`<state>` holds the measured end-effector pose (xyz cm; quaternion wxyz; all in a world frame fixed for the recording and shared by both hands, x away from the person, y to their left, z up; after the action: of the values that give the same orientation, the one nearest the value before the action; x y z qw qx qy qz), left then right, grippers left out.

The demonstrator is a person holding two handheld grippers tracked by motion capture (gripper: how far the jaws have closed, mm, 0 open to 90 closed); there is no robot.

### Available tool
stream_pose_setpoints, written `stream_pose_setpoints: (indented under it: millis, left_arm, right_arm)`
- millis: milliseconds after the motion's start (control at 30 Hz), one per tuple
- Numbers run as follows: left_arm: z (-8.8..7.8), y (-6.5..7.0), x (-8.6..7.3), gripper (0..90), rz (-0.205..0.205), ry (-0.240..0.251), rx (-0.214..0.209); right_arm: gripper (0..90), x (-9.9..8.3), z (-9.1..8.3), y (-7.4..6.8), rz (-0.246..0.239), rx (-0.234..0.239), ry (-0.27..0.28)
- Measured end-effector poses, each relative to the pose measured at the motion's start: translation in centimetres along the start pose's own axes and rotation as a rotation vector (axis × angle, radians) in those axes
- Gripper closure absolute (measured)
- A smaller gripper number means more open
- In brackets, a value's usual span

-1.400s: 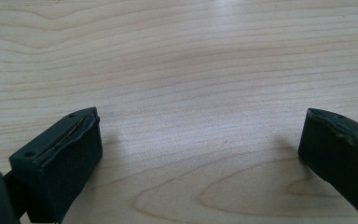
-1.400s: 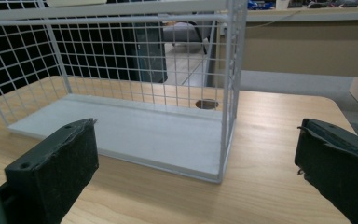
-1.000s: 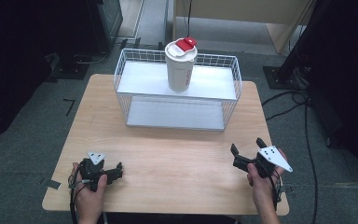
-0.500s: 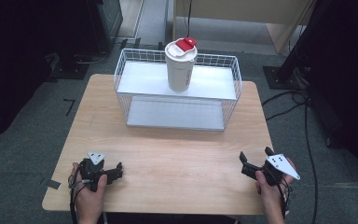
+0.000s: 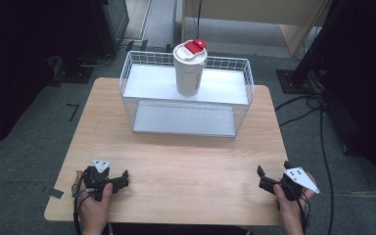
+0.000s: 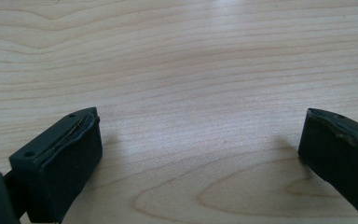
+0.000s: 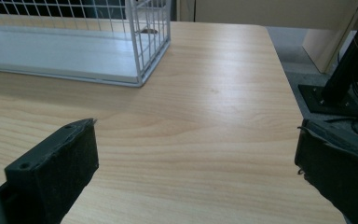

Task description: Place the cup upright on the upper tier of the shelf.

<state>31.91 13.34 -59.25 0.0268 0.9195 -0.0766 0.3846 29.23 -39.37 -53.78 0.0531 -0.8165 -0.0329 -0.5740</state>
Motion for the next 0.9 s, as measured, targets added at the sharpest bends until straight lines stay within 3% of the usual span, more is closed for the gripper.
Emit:
stream_pose_setpoints:
  millis: [100, 167, 267, 300, 400, 700, 767, 900]
  left_arm:
    - [0.0, 0.0, 0.0, 0.0, 0.0, 0.0, 0.0]
    - [0.0, 0.0, 0.0, 0.0, 0.0, 0.0, 0.0]
    - [0.0, 0.0, 0.0, 0.0, 0.0, 0.0, 0.0]
    - [0.0, 0.0, 0.0, 0.0, 0.0, 0.0, 0.0]
    - [0.0, 0.0, 0.0, 0.0, 0.0, 0.0, 0.0]
    - [0.0, 0.0, 0.0, 0.0, 0.0, 0.0, 0.0]
    - [0.0, 0.0, 0.0, 0.0, 0.0, 0.0, 0.0]
    - [0.0, 0.0, 0.0, 0.0, 0.0, 0.0, 0.0]
  right_arm:
    - [0.0, -0.7, 0.0, 0.6, 0.005, -0.017, -0.029]
    - [0.0, -1.8, 0.2, 1.4, 0.02, -0.043, -0.081]
    - [0.0, -2.6, 0.3, 1.7, 0.031, -0.048, -0.112]
    - [0.0, -3.2, 0.5, 1.9, 0.036, -0.05, -0.15]
    - [0.0, -3.3, 0.4, 1.9, 0.034, -0.051, -0.156]
    - [0.0, -4.3, 0.7, 1.5, -0.008, -0.037, -0.253]
    - [0.0, -4.8, 0.7, 1.5, -0.028, -0.046, -0.3]
    - [0.0, -5.2, 0.8, 1.7, -0.028, -0.058, -0.339]
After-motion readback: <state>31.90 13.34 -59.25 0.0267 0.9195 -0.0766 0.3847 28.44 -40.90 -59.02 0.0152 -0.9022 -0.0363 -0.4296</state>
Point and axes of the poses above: each handheld gripper's, and its own axes: z roughly forward along the jaws, x roughly out of its top, y roughly to its right, the point moved 10 cm from there along z, roughly forward along the jaws, and after that the axes turned 2 degrees about y, right-handed, at the moved point
